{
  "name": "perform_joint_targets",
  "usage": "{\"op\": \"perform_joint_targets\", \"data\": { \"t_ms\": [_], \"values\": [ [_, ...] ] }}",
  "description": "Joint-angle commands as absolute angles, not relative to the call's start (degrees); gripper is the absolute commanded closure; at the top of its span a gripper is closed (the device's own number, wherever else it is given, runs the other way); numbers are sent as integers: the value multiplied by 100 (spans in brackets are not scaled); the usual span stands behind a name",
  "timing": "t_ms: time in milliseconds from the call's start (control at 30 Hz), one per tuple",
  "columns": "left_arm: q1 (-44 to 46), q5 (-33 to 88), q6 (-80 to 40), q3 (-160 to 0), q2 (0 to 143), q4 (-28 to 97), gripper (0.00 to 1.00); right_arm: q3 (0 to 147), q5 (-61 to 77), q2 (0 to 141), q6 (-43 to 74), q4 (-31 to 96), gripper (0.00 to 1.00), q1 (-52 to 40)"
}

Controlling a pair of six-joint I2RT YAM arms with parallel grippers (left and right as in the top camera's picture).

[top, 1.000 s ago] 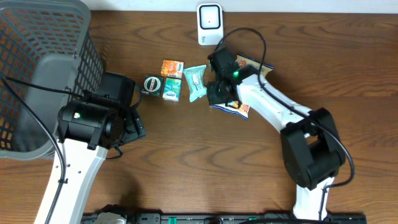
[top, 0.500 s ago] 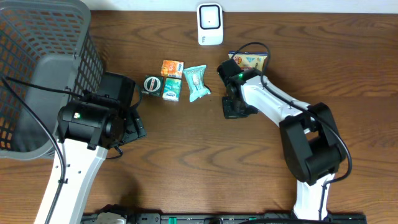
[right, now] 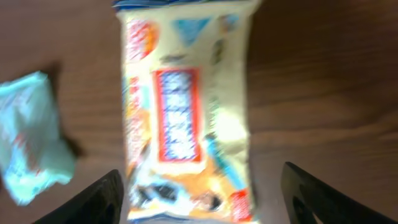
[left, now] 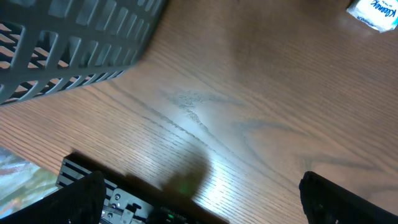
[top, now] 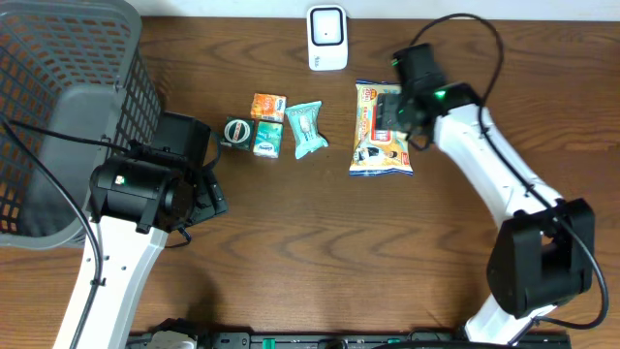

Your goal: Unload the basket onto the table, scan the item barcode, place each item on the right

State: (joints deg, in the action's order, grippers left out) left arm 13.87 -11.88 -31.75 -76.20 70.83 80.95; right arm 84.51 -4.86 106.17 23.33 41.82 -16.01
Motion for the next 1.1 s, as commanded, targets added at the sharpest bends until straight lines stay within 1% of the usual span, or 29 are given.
{"op": "perform_joint_targets", "data": {
  "t_ms": [0, 100, 167, 367, 433, 600, 667, 767, 800, 867, 933, 967, 1000, 1033, 1067],
  "values": [
    [1358, -1157, -3247, -7623, 7072, 8114, 2, 8468, -16, 10954, 2137, 3981, 21, -1372],
    [1358, -1157, -3247, -7623, 7072, 8114, 2, 8468, 871, 11336, 1717, 3682, 15, -1212],
    [1358, -1160, -3247, -7623, 7072, 8114, 2, 8466, 1103, 11552, 1710, 3632, 12, -1133],
    [1358, -1160, -3247, -7623, 7072, 8114, 2, 8468, 1557, 12029, 1706, 3614, 7, -753],
    [1356, -1157, -3247, -7623, 7072, 8114, 2, 8466, 1734, 12099, 1702, 3621, 7, -622],
    [1358, -1160, -3247, -7623, 7072, 8117, 2, 8464, 2685, 12298, 1299, 3618, 9, -464],
    [1358, -1160, -3247, -7623, 7072, 8114, 2, 8464, 2781, 12422, 1302, 3627, 9, -502],
    [1356, -1160, -3247, -7623, 7072, 8117, 2, 8462, 2827, 12696, 1323, 3614, 13, -622],
    [1358, -1160, -3247, -7623, 7072, 8114, 2, 8464, 2886, 12814, 1321, 3573, 16, -670],
    [1358, -1160, -3247, -7623, 7072, 8114, 2, 8464, 3083, 13052, 1321, 3470, 28, -764],
    [1358, -1160, -3247, -7623, 7072, 8114, 3, 8464, 3181, 13207, 1321, 3413, 55, -823],
    [1358, -1160, -3247, -7623, 7072, 8114, 2, 8464, 3190, 13242, 1323, 3404, 72, -829],
    [1358, -1160, -3247, -7623, 7072, 8114, 2, 8464, 3192, 13251, 1337, 3404, 92, -832],
    [1358, -1160, -3247, -7623, 7072, 8114, 2, 8466, 3197, 13246, 1402, 3404, 99, -827],
    [1358, -1160, -3247, -7623, 7072, 8114, 2, 8468, 3269, 13192, 1463, 3404, 99, -805]
  ]
}}
